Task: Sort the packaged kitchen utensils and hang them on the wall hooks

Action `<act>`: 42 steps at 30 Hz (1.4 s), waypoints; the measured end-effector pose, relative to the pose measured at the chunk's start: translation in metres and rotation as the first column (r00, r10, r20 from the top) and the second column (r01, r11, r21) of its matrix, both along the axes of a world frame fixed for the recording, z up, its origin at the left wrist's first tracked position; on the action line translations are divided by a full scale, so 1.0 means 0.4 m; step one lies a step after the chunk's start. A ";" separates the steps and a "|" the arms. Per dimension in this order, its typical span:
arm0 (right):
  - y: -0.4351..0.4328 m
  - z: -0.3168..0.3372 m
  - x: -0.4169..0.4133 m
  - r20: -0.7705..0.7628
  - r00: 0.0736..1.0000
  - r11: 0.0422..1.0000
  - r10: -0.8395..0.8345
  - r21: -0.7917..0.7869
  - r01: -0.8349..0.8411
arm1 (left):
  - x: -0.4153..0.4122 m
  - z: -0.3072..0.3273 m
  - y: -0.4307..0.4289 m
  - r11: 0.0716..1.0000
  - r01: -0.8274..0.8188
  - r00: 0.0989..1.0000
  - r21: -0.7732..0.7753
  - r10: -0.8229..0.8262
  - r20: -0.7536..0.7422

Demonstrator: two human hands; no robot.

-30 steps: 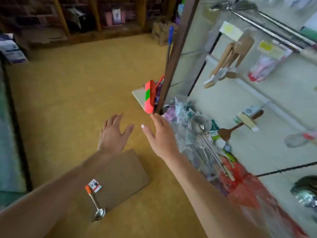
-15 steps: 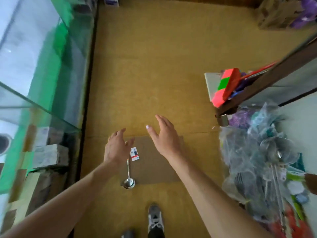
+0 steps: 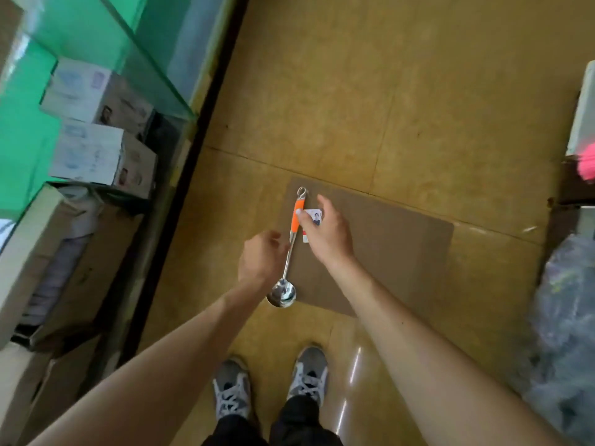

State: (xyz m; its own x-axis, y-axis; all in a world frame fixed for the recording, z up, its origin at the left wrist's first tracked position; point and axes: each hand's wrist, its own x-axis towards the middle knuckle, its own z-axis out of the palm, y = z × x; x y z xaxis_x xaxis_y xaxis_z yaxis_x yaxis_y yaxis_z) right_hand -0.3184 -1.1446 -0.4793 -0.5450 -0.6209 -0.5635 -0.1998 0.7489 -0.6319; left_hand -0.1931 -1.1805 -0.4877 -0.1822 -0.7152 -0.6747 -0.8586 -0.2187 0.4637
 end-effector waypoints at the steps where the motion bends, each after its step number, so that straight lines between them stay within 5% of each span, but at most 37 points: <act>1: -0.005 -0.041 0.008 0.017 1.000 1.000 -0.020 -0.004 0.020 | 0.000 -0.039 0.008 1.000 -0.028 1.000 0.012 0.029 -0.007; 12: -0.029 -0.301 0.062 0.124 0.970 0.976 -0.209 -0.031 0.214 | -0.024 -0.280 0.109 0.994 -0.108 0.994 -0.016 0.108 -0.022; 19: -0.031 -0.256 0.034 0.097 0.946 0.944 -0.308 -0.097 0.317 | -0.010 -0.222 0.089 0.970 -0.152 0.942 0.191 0.200 -0.269; 25: -0.005 -0.047 -0.004 0.163 0.902 0.880 -0.399 -0.208 0.427 | -0.041 0.007 0.067 0.908 -0.113 0.878 0.404 0.281 -0.387; 36: 0.146 0.558 -0.167 0.212 0.789 0.680 -0.577 -0.410 0.607 | -0.207 0.505 0.078 0.899 0.224 0.859 0.376 0.000 -0.512; 42: 0.332 0.877 -0.205 0.176 0.673 0.501 -0.719 -0.540 0.677 | -0.306 0.794 0.195 0.836 0.471 0.756 0.281 -0.218 -0.618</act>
State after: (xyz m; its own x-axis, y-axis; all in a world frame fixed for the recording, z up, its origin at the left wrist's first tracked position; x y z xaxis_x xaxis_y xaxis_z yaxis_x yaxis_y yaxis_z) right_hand -0.4003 -1.0117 -0.1284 -0.9554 -0.1913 -0.2248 0.1830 0.2137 -0.9596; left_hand -0.3156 -1.1024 -0.1700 -0.7817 -0.2184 -0.5841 -0.5408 -0.2289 0.8094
